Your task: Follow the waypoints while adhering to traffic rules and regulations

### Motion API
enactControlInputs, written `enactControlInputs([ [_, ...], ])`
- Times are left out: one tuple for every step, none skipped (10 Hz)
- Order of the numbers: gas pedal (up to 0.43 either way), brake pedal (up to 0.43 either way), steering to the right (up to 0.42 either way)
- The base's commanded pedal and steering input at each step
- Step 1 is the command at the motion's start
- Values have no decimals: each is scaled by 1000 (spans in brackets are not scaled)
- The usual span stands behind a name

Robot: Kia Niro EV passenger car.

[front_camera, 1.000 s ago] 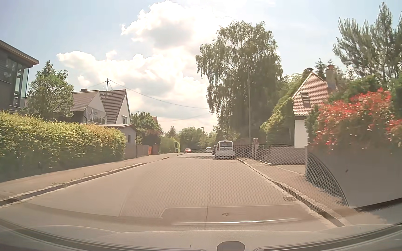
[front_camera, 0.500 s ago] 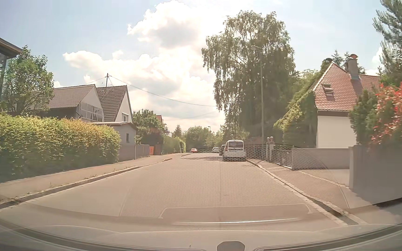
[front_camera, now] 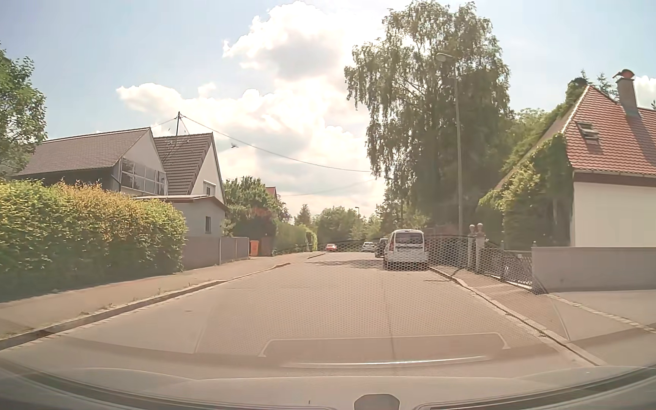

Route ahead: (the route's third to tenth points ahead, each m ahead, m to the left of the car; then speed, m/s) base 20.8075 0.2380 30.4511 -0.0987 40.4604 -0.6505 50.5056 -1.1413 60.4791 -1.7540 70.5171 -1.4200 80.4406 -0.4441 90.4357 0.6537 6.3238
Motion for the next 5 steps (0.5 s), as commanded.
enactControlInputs([
  [177,0,-51],
  [177,0,-49],
  [177,0,-46],
  [177,0,-42],
  [177,0,-38],
])
